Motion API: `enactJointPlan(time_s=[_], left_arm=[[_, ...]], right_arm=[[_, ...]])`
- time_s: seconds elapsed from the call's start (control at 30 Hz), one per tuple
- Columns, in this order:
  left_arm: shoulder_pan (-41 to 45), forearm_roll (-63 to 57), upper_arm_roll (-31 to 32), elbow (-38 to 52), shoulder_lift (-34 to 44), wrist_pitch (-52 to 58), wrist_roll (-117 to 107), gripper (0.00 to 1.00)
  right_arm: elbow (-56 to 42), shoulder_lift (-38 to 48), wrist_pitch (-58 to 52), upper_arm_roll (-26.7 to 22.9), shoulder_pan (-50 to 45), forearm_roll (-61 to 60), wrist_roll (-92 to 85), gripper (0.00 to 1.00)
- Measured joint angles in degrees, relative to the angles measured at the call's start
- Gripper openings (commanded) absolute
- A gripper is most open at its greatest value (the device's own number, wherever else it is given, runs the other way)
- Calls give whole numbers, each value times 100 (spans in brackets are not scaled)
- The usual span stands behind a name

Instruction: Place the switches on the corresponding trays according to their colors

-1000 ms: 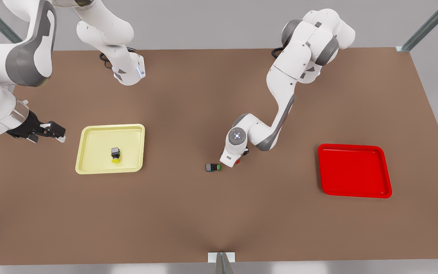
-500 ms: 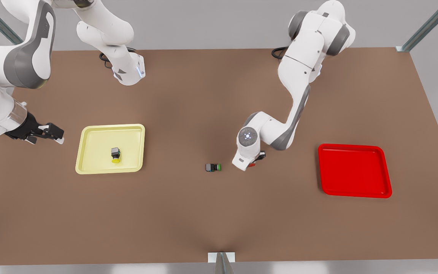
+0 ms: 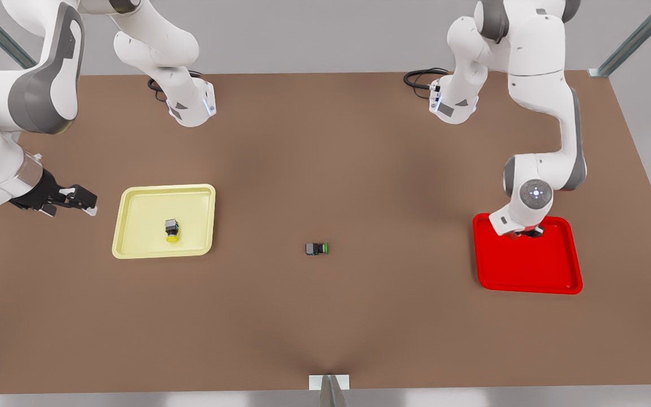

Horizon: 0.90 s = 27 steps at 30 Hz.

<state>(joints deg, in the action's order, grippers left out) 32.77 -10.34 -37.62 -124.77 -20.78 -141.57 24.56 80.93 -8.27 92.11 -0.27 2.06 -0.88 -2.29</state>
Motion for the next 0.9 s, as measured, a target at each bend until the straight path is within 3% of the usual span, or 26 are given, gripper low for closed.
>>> enactJointPlan(time_s=[0.03,0.07,0.1,0.5,0.6,0.67,0.7,0.77,0.83,0.9], left_arm=[[-105,2,1,62,-87,-118,89,57],[-132,17,2,96,-192,-249,110,69],[-170,69,3,147,-245,-255,131,100],[-167,1189,6,220,-287,-196,178,100],[-81,1242,211,889,89,919,-1235,100],[-72,1261,468,2227,279,2810,-2248,100],[-116,1264,636,3029,308,3745,-2292,100],[-1682,1215,2398,4162,509,4721,-2281,100],[-2751,932,3874,4400,750,4902,-2288,100],[-3034,637,4251,4395,863,4903,-2290,100]], right_arm=[[-7,-7,0,0,-14,0,0,100],[-16,-21,0,1,-20,0,0,100],[-16,-26,0,0,-14,0,0,100],[-60,-47,0,0,13,9,0,100],[-60,-44,-9,-4,22,9,-9,100],[-60,99,-43,-33,53,0,-9,100],[-29,174,-74,-48,82,0,-9,100],[-32,133,-54,-71,61,26,-25,100],[-40,125,-44,-69,8,9,-18,100],[-41,123,-27,-70,73,0,-18,100]])
